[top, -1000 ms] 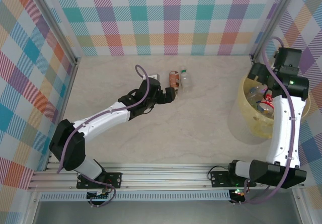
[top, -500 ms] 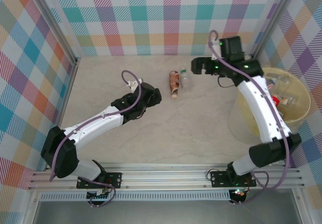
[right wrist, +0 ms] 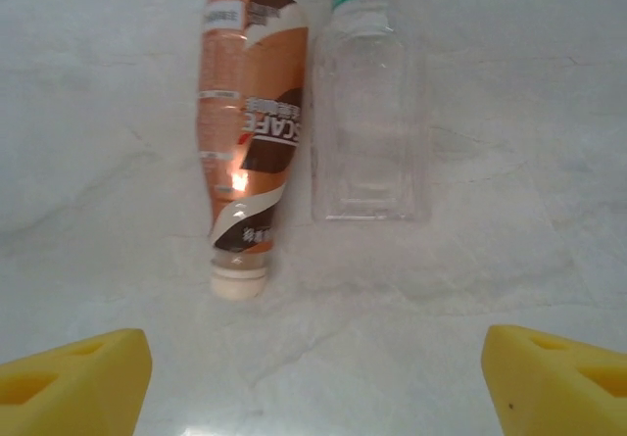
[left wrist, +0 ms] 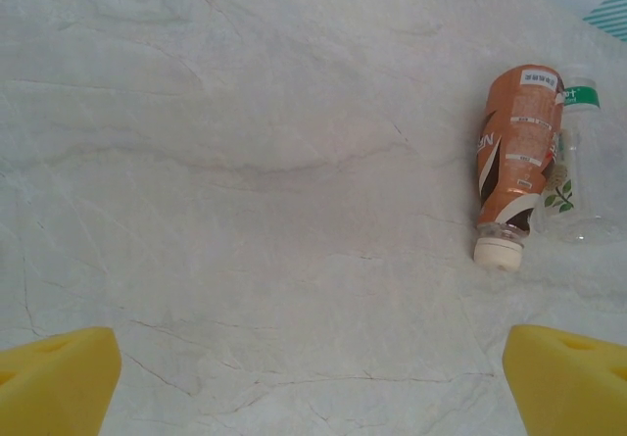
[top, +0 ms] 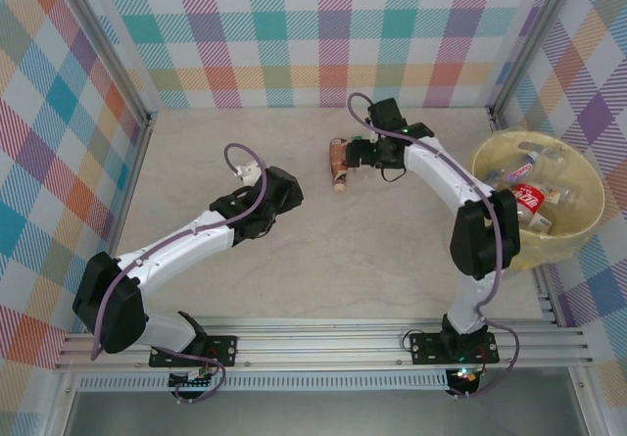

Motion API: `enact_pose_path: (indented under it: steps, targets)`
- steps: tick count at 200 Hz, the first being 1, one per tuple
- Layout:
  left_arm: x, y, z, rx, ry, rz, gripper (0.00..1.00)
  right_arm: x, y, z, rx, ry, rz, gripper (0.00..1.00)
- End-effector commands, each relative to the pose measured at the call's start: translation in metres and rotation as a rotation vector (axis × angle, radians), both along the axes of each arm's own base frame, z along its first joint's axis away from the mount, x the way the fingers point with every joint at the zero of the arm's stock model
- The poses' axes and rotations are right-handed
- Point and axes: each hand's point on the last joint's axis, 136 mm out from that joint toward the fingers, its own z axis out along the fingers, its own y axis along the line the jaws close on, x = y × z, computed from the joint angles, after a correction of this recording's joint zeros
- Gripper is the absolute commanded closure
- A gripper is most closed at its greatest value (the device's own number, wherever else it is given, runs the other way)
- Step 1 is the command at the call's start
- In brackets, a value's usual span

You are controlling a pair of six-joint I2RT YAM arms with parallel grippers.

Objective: Put the plastic bottles in the bin

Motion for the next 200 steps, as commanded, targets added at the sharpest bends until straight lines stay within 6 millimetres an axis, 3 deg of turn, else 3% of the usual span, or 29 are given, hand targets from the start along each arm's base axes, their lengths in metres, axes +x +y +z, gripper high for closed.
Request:
enact_pose_path:
  steps: [1,43,106,152,174,200]
  targets:
    - [-0.005,0.014,0.0,0.015,0.006,0.039,0.0,0.028,0.003,-0.008,-0.008,-0.029,0.003,0.15]
    - [-0.01,0.022,-0.004,0.026,0.013,0.059,0.0,0.055,-0.002,-0.039,-0.052,0.018,-0.014,0.18]
    - [-0.013,0.031,-0.009,0.034,0.023,0.083,0.0,0.075,-0.013,-0.083,-0.177,0.102,-0.042,0.2]
    - [-0.012,0.03,-0.011,0.03,0.024,0.069,0.0,0.081,0.001,-0.104,-0.133,0.139,-0.011,0.26]
    - [-0.01,0.021,-0.013,0.011,0.032,0.029,0.0,0.083,0.0,-0.1,-0.137,0.128,-0.02,0.36]
    - [-0.007,0.013,-0.014,-0.001,0.038,0.002,0.0,0.079,0.0,-0.069,-0.106,0.057,-0.004,0.45]
